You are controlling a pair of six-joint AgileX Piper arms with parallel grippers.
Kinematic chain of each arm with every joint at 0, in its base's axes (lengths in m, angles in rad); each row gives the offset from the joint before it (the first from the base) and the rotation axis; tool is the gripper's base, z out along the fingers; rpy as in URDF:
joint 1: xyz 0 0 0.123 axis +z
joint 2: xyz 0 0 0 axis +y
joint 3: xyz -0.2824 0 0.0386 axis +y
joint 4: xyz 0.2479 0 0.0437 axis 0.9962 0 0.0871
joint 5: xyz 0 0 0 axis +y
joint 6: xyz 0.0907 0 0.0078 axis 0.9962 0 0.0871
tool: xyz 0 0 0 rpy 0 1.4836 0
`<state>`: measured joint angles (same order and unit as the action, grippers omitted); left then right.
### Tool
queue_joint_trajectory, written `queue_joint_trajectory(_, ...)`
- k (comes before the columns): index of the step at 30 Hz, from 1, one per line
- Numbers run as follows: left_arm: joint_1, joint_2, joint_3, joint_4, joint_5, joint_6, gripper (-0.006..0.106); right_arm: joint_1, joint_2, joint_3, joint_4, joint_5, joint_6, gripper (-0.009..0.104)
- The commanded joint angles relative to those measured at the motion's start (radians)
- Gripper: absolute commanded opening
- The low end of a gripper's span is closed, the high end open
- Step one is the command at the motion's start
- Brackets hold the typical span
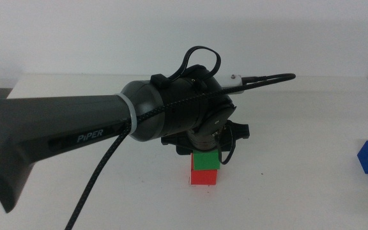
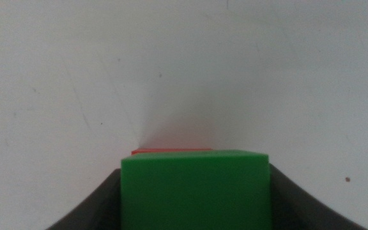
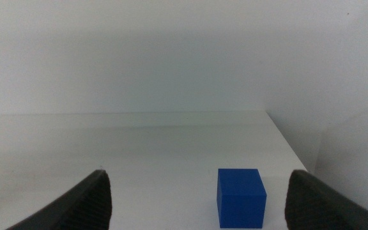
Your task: Stack red cubes first, then green, then blue cubes in a specific spot.
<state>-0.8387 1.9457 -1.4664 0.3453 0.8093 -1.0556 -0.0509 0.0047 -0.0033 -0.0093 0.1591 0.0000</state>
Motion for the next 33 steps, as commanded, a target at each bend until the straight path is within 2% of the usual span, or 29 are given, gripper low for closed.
queue_joint_trajectory(1,0.002,0.004,0.000,-0.002,0.009,0.015,0.030,-0.007,-0.005,0.003,-0.011,-0.004,0.000,0.090)
queue_joint_trajectory(9,0.002,0.004,0.000,0.005,0.018,0.081,0.075,-0.007,-0.005,0.003,-0.011,-0.004,0.000,0.090)
queue_joint_trajectory(14,0.002,0.002,-0.002,0.005,0.013,0.083,0.094,-0.007,-0.005,0.003,-0.011,-0.004,0.000,0.090)
queue_joint_trajectory(18,0.002,-0.067,-0.002,-0.002,0.017,0.116,0.094,-0.007,-0.005,0.003,-0.011,-0.004,0.000,0.090)
queue_joint_trajectory(21,0.002,-0.217,-0.002,-0.016,0.060,0.305,0.094,-0.007,-0.005,0.003,-0.011,-0.004,0.000,0.090)
queue_joint_trajectory(22,0.002,-0.286,-0.002,-0.039,0.116,0.401,0.094,-0.007,-0.005,0.003,-0.011,-0.004,0.000,0.090)
queue_joint_trajectory(27,0.000,-0.624,0.034,-0.114,0.245,0.668,0.094,-0.007,-0.005,0.003,-0.011,-0.004,0.000,0.090)
queue_joint_trajectory(29,0.021,-0.769,0.100,-0.143,0.265,0.693,0.094,-0.007,-0.005,0.003,-0.011,-0.004,0.000,0.090)
queue_joint_trajectory(31,0.052,-0.921,0.187,-0.204,0.252,0.749,0.094,-0.007,-0.005,0.003,-0.011,-0.004,0.000,0.090)
queue_joint_trajectory(33,0.072,-1.043,0.257,-0.324,0.201,0.822,0.094,-0.007,-0.005,0.003,-0.011,-0.004,0.000,0.090)
